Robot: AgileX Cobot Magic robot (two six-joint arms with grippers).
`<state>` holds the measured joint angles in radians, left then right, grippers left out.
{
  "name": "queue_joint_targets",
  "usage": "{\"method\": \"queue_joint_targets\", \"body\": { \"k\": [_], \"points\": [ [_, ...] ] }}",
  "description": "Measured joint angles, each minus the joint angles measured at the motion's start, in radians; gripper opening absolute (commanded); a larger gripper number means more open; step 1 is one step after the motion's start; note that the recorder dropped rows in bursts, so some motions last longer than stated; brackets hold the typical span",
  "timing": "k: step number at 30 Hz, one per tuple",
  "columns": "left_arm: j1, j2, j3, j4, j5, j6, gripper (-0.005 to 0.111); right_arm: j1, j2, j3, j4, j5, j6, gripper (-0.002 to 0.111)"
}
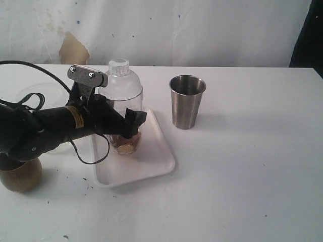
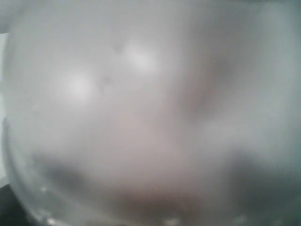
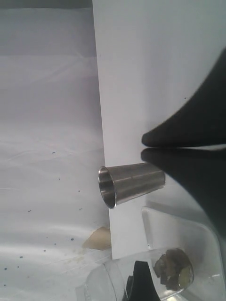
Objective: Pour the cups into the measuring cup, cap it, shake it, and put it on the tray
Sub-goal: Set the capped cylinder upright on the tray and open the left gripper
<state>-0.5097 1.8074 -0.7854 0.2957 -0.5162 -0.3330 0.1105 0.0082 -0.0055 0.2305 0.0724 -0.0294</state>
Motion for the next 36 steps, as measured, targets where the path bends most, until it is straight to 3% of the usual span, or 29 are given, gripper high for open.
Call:
{"method": "queue_joint_targets", "body": {
  "k": [4, 14, 19, 29, 36],
  "points": [
    [0.0, 0.043, 0.0, -0.027, -0.029, 0.011, 0.007, 0.0, 0.0, 0.0, 0.0, 0.0, 0.0, 0.0],
    [0.0, 0.059, 0.0, 0.032, -0.065, 0.019, 0.083, 0.0, 0.0, 0.0, 0.0, -0.002, 0.0, 0.0],
    [0.0, 0.05, -0.002, 0.05, -0.034, 0.033, 0.105, 0.0, 0.0, 0.0, 0.0, -0.002, 0.0, 0.0],
    [0.0, -0.123, 0.006, 0.075, 0.209, 0.014, 0.105, 0.0, 0.0, 0.0, 0.0, -0.004, 0.0, 0.0],
    [0.0, -0.295, 0.164, 0.078, 0.228, -0.065, 0.105, 0.0, 0.0, 0.0, 0.0, -0.006, 0.0, 0.0]
  ]
}}
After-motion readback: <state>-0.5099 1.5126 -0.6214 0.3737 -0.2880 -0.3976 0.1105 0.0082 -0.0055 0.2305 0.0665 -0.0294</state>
